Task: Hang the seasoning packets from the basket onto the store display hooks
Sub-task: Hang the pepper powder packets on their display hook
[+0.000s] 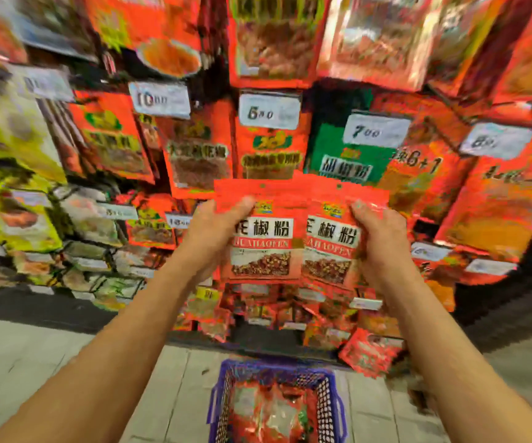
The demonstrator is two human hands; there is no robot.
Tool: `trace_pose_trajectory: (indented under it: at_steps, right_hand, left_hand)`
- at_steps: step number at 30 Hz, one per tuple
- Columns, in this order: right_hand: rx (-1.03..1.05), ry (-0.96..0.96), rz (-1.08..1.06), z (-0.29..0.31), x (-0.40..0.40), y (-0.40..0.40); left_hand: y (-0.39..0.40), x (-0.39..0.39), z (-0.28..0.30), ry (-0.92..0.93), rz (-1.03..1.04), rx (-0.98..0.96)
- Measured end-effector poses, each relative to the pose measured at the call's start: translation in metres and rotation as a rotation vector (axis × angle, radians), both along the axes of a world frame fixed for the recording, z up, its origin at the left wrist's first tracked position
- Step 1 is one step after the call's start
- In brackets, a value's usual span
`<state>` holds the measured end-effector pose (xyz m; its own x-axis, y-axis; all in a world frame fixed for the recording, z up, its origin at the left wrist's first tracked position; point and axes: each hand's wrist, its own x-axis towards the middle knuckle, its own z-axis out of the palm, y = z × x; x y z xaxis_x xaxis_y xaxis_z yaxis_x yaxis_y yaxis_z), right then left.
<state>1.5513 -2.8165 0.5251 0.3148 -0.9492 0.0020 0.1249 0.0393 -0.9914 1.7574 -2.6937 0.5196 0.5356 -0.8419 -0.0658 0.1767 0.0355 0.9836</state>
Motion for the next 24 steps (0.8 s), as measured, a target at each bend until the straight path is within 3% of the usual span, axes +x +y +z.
trace_pose_trajectory:
  at_steps: [4,9,16,24]
  right_hand:
    - [-0.246,0.042,-0.112,0.059,-0.01,-0.017]
    - [-0.406,0.022,-0.185,0.122,-0.02,-0.034]
    - [-0.471,-0.021,-0.145,0.202,-0.017,-0.071]
    - [-0.53,0.097,-0.191,0.266,0.022,-0.095]
  left_hand:
    - [-0.027,-0.002,0.058,-0.07,-0.002,-0.1]
    - [-0.048,-0.01,0.106,-0.139,-0.042,-0.188]
    - [-0.084,-0.028,0.177,-0.163,0.019,-0.311]
    - [-0.11,-0.036,0.218,-0.219,0.108,-0.377]
